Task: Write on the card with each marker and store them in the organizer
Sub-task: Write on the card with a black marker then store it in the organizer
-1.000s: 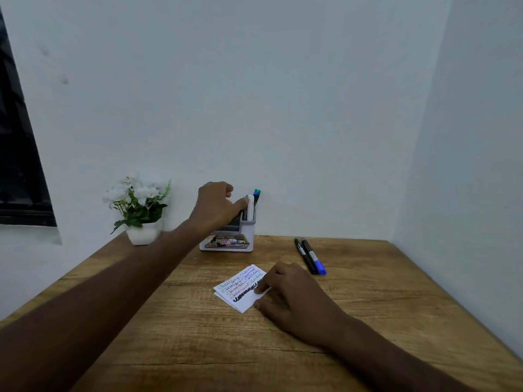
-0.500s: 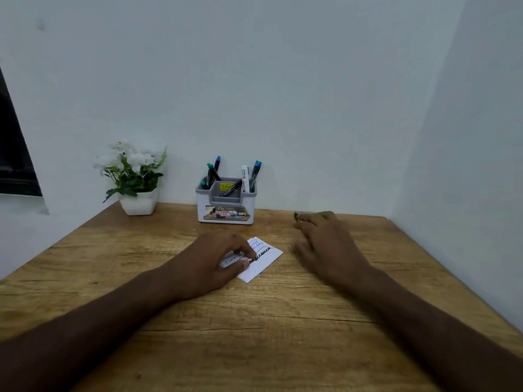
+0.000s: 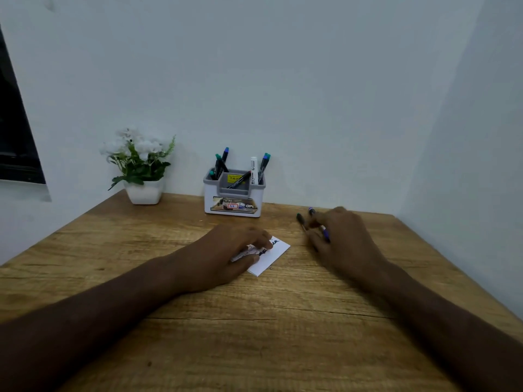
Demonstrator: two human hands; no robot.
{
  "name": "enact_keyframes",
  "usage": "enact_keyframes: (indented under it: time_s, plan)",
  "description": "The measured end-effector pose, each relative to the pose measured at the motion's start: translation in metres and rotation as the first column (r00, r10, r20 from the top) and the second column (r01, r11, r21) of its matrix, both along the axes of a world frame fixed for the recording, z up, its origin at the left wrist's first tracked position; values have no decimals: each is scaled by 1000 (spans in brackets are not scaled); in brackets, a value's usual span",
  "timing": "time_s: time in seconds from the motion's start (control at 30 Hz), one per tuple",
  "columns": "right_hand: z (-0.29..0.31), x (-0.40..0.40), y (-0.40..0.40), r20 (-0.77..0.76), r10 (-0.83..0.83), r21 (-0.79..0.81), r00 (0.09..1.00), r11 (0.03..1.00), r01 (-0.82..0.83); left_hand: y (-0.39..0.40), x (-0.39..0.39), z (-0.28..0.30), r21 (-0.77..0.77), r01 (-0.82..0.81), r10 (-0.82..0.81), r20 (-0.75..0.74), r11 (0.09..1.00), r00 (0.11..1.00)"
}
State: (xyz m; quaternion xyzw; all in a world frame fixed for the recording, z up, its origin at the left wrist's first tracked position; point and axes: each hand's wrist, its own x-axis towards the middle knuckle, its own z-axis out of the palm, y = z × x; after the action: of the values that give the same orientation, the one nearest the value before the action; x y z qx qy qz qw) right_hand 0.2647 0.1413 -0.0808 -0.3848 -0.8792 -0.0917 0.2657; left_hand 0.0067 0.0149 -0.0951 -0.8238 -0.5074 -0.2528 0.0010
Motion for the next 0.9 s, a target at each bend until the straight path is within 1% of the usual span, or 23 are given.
enact_keyframes:
  time_s: [0.07, 0.17, 0.23, 0.33, 0.4, 0.5, 0.6, 0.67, 0.77, 0.9]
  plan:
    - [3, -1, -3, -34, 10, 9, 999, 1000, -10, -1, -1, 0, 5, -18, 18, 21, 1000, 1000]
    - [1, -3, -4, -1, 3, -79, 1000, 997, -3, 0, -1, -2, 7, -35, 34, 42, 999, 999]
    - [2, -5, -7, 14, -1, -98, 1000, 995, 3, 0, -2, -3, -3, -51, 51, 44, 999, 998]
    - [3, -10, -17, -13, 15, -98, 1000, 995, -16, 1, -2, -3, -18, -65, 66, 44, 998, 997]
    - [3, -14, -26, -31, 27, -140, 999, 990, -31, 1, -2, -3, -31, -84, 85, 53, 996, 995]
    - [6, -17, -38, 12, 45, -166, 999, 985, -42, 0, 0, -2, -61, -112, 116, 70, 992, 991]
    - [8, -21, -50, 53, 110, -189, 992, 977, -98, -2, 2, 0, -71, -108, 113, 73, 992, 991]
    - [9, -23, -54, 63, 125, -208, 990, 972, -109, -2, 2, 0, -78, -110, 115, 63, 991, 991]
    - [11, -22, -55, 64, 118, -230, 991, 968, -100, -3, 2, 0, -76, -105, 110, 61, 992, 992]
    - [10, -19, -54, 23, 80, -233, 997, 970, -73, -3, 3, 1, -70, -104, 108, 50, 992, 993]
